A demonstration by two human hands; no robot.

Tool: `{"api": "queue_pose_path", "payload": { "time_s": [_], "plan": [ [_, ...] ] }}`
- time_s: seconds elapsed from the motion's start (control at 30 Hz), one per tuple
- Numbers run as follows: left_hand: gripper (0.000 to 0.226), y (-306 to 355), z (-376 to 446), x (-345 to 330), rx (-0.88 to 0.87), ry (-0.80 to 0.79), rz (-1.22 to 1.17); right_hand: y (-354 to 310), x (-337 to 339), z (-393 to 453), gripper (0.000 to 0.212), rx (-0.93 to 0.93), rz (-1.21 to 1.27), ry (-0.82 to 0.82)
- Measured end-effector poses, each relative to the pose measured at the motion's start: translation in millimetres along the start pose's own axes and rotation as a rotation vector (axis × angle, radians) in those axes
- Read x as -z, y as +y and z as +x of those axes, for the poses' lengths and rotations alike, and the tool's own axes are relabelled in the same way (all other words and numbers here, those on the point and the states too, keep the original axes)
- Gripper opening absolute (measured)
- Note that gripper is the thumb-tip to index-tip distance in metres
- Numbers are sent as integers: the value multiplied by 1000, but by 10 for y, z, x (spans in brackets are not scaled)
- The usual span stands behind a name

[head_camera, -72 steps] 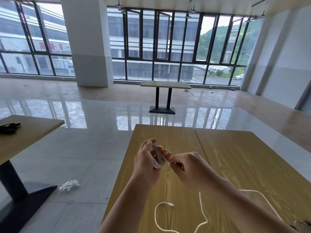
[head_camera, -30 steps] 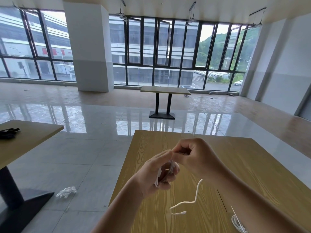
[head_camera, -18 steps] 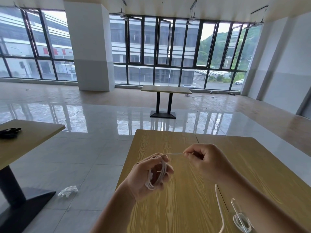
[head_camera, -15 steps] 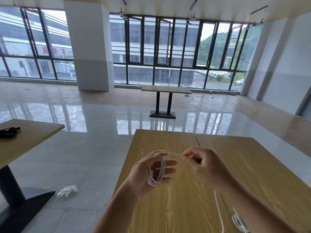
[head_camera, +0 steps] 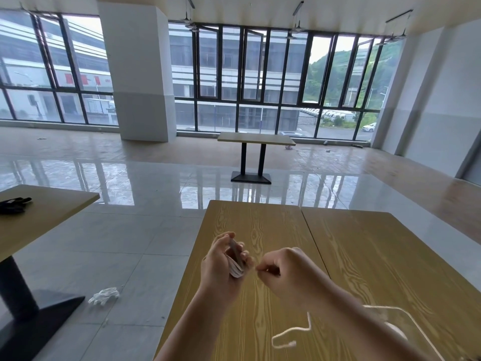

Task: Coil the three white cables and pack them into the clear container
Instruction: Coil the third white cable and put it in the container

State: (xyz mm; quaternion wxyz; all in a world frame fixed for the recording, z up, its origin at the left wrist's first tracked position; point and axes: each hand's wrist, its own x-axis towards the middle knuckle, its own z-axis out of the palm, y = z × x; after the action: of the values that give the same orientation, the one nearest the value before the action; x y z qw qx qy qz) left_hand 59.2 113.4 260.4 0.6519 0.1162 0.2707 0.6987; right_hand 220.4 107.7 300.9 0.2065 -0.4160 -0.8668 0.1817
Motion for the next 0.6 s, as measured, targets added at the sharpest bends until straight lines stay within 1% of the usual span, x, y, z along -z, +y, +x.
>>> {"api": "queue_pose_path", "payload": {
  "time_s": [0.1, 0.17, 0.2, 0.27, 0.4, 0.6],
  "plan": [
    [11, 93, 78, 132, -74, 172, 86, -42, 27, -36, 14, 6, 34, -109],
    [14, 145, 109, 197, -102, 227, 157, -86, 70, -58, 14, 35, 29, -161],
    [15, 160, 115, 210, -106, 229, 189, -109, 95, -58, 14, 52, 27, -171],
    [16, 159, 103, 199, -99, 194, 273, -142, 141, -38, 13, 84, 29, -154],
    [24, 104, 14, 105, -66, 56, 456, -184, 208, 21, 13, 141, 77, -30],
    [40, 42, -118, -3, 24, -144, 598, -179, 265, 41, 11, 124, 125, 111]
  ]
}}
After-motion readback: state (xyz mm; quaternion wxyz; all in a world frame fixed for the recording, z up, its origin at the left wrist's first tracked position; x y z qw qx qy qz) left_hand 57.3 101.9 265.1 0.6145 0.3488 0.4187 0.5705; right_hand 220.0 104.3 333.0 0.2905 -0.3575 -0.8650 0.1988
